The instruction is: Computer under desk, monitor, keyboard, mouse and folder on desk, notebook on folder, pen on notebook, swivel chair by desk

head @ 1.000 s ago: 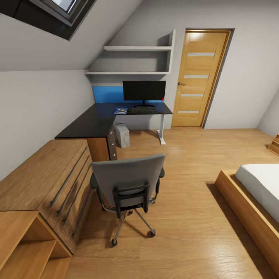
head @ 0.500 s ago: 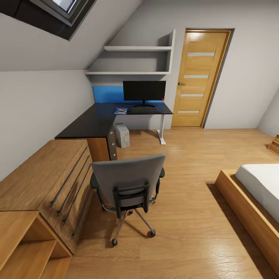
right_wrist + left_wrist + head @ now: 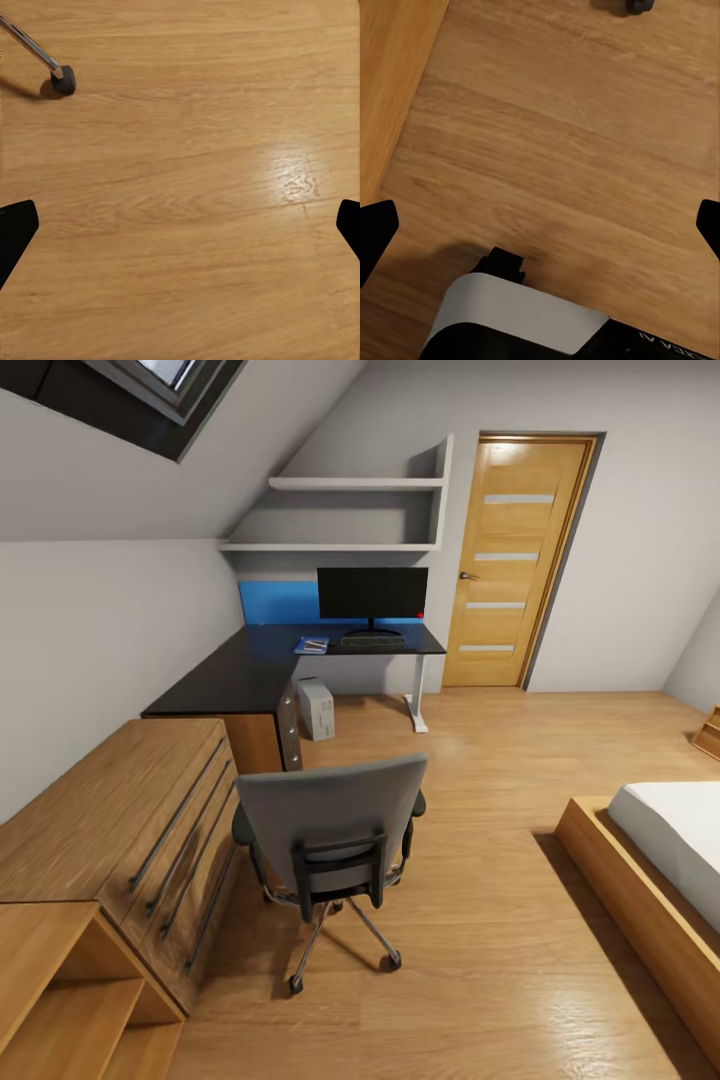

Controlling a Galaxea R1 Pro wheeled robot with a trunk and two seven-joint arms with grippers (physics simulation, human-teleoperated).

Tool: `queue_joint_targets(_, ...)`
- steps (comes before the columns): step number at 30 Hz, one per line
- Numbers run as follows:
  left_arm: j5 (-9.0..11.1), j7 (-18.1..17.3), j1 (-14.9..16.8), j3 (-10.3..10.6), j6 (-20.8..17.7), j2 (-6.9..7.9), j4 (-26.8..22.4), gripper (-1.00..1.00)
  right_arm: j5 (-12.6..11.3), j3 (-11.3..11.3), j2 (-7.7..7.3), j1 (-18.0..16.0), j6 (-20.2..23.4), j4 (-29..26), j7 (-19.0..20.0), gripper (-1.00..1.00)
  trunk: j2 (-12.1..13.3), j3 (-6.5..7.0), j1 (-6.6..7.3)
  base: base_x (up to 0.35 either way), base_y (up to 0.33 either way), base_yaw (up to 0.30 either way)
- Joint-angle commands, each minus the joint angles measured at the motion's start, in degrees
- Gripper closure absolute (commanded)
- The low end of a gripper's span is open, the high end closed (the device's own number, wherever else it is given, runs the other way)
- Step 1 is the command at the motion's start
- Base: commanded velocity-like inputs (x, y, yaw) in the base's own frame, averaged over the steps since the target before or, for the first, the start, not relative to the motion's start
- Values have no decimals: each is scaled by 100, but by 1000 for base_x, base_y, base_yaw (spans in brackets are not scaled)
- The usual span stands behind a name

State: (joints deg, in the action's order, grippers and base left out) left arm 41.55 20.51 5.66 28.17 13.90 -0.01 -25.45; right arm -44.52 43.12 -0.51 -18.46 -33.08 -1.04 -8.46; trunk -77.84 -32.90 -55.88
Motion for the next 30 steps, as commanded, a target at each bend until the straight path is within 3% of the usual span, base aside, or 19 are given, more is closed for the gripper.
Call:
queue_joint_targets(1,48,38,5,48,30,-12,-2,-100,-1,50,0,0,3,-10,-51,-100,-44,-24,-22,0,0,0)
queue_joint_targets(5,38,56,5,48,23,-174,11,-100,-1,57,7,0,3,-10,-50,-100,-205,-96,-110,0,0,0)
queue_joint_targets(14,37,59,5,31,17,-183,14,-100,-4,56,7,0,4,-10,-50,-100,-566,-257,-308,0,0,0)
queue_joint_targets(30,12,22,5,26,37,-123,23,-100,-4,56,7,0,3,-10,-56,-100,-566,-257,-308,0,18,0)
